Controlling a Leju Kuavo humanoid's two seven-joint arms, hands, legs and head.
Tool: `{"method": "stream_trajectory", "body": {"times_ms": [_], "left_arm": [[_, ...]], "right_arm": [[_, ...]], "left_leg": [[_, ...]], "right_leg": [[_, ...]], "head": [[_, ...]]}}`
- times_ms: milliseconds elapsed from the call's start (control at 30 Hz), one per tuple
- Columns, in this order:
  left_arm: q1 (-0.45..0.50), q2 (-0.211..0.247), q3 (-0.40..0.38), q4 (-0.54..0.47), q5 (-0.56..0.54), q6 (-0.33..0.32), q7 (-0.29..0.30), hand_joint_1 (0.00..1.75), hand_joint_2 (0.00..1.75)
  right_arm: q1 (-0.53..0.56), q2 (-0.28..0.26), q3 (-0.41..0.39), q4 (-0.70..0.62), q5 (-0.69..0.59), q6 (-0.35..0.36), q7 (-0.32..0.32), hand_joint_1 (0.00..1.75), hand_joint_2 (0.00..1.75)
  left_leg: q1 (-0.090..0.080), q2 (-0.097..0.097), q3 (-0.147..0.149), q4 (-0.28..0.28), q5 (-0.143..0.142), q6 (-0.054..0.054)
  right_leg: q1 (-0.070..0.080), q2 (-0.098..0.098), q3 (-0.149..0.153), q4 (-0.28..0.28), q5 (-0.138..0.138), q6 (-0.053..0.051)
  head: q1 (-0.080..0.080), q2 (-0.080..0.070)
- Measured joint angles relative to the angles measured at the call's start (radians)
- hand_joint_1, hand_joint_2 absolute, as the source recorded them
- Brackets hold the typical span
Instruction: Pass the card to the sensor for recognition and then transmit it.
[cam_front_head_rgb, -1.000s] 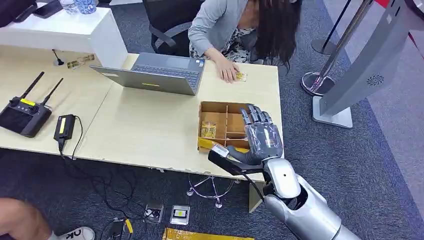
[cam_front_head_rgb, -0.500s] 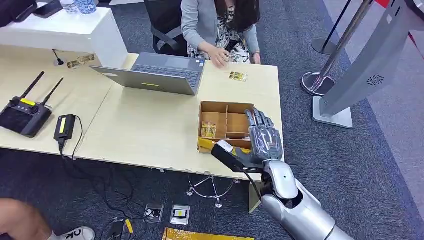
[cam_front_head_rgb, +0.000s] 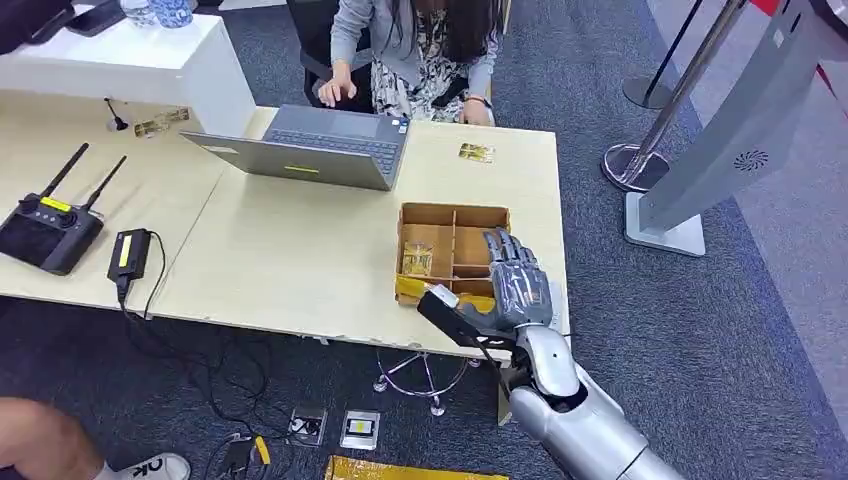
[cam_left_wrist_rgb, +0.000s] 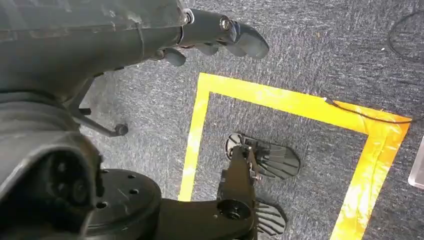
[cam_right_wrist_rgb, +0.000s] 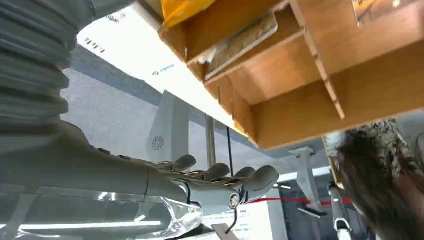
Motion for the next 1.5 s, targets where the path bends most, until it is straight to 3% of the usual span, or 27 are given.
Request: {"method": "stream_trajectory", "body": {"times_ms": [267, 433, 800, 1500], "left_arm": [[-0.002, 0.000, 0.000, 0.000, 0.000, 0.000, 0.003, 0.00, 0.00], [-0.003, 0.000, 0.000, 0.000, 0.000, 0.004, 0.003, 0.00, 0.00], [-0.006, -0.001, 0.000, 0.000, -0.006, -0.005, 0.014, 0.00, 0.00], [-0.010, -0.005, 0.000, 0.000, -0.010, -0.011, 0.023, 0.00, 0.00]], "right_arm": [[-0.019, 0.033, 0.005, 0.061, 0.027, -0.024, 0.000, 0.00, 1.75], [-0.037, 0.052, 0.012, 0.100, 0.128, -0.068, 0.010, 0.00, 1.75], [-0.048, 0.081, 0.017, 0.166, 0.202, -0.050, 0.005, 0.00, 1.75], [-0.060, 0.094, 0.019, 0.219, 0.174, 0.035, -0.017, 0.00, 1.75]], "left_leg": [[0.000, 0.000, 0.000, 0.000, 0.000, 0.000], [0.000, 0.000, 0.000, 0.000, 0.000, 0.000], [0.000, 0.000, 0.000, 0.000, 0.000, 0.000], [0.000, 0.000, 0.000, 0.000, 0.000, 0.000]], "right_leg": [[0.000, 0.000, 0.000, 0.000, 0.000, 0.000], [0.000, 0.000, 0.000, 0.000, 0.000, 0.000], [0.000, 0.000, 0.000, 0.000, 0.000, 0.000], [0.000, 0.000, 0.000, 0.000, 0.000, 0.000]], "head": [[0.000, 0.000], [0.000, 0.000], [0.000, 0.000], [0.000, 0.000]]}}
